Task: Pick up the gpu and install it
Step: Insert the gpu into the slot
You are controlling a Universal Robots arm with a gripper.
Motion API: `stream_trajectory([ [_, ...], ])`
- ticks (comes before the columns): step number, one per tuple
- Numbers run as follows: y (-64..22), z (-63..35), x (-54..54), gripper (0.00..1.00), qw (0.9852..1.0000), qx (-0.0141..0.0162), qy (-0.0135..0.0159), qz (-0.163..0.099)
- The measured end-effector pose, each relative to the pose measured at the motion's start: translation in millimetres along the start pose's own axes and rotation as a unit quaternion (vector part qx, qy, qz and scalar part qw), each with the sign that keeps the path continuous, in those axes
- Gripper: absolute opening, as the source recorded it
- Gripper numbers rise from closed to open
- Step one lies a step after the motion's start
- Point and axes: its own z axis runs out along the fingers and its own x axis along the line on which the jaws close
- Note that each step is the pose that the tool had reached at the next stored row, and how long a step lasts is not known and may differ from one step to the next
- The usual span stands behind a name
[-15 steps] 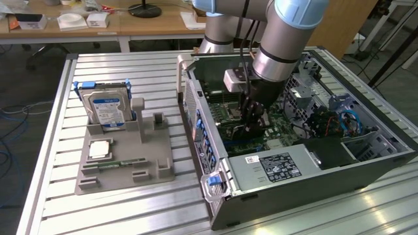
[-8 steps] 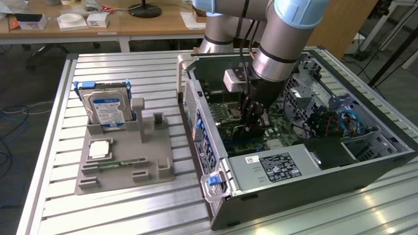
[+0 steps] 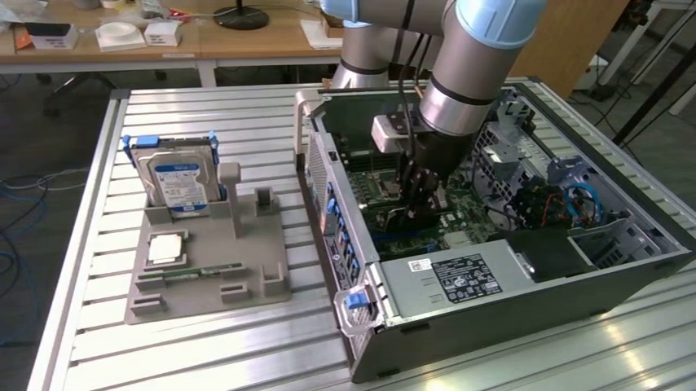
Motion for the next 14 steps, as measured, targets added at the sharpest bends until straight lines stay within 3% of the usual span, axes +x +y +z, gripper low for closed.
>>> stream_trajectory([
  [14,-0.3,3.9,0.0,0.26,1.0,0.0006,0.0,0.0],
])
